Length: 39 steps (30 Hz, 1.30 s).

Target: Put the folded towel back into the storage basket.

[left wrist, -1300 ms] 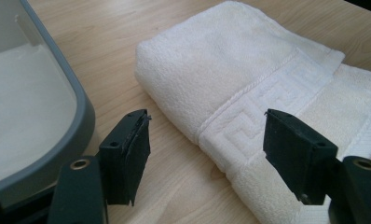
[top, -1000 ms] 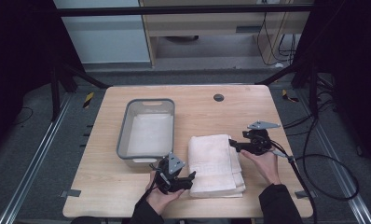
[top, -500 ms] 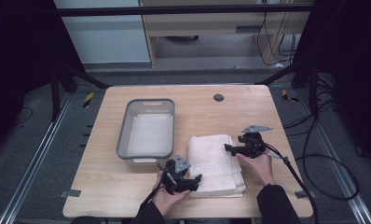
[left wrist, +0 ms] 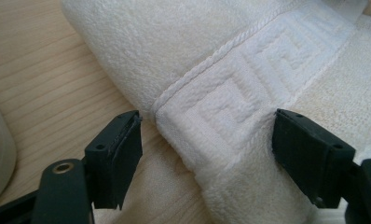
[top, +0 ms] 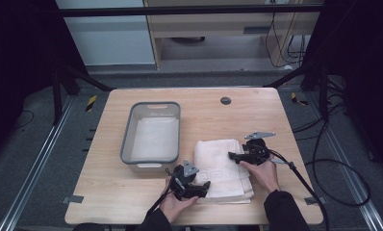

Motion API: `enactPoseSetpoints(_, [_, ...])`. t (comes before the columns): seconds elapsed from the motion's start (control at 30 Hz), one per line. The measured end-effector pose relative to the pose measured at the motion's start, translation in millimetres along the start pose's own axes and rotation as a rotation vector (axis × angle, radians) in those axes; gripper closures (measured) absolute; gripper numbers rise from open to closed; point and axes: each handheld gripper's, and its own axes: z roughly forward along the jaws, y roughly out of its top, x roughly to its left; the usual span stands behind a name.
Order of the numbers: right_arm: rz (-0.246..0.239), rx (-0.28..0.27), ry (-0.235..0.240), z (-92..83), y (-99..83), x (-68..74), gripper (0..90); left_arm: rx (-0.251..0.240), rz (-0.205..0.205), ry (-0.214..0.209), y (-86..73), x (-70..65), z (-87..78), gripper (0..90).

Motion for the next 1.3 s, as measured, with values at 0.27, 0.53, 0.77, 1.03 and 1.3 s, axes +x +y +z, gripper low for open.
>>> enactPoseSetpoints(0.27, [0.018,0.021,0.001,6.9,-2.8,1.6,26.3,0.006,-0.015,-0.019,-0.2,1.2,4.1,23.3])
enactPoseSetpoints(0.53, [0.046,0.034,0.025,10.0,-3.6,0.1,30.2,0.023,-0.078,-0.099,-1.8,7.4,9.7,23.6])
enactPoseSetpoints(0.77, [0.075,0.044,0.060,9.7,-3.6,-0.5,39.5,0.033,-0.069,-0.119,-0.4,6.8,9.3,31.2])
enactPoseSetpoints(1.03, [0.117,0.054,0.114,9.0,-3.4,-2.1,53.0,0.043,-0.073,-0.140,0.6,5.6,9.8,37.3])
enactPoseSetpoints(1.3, [0.117,0.047,0.130,7.2,-2.5,-1.6,63.4,0.040,-0.092,-0.165,0.1,3.8,8.0,52.5])
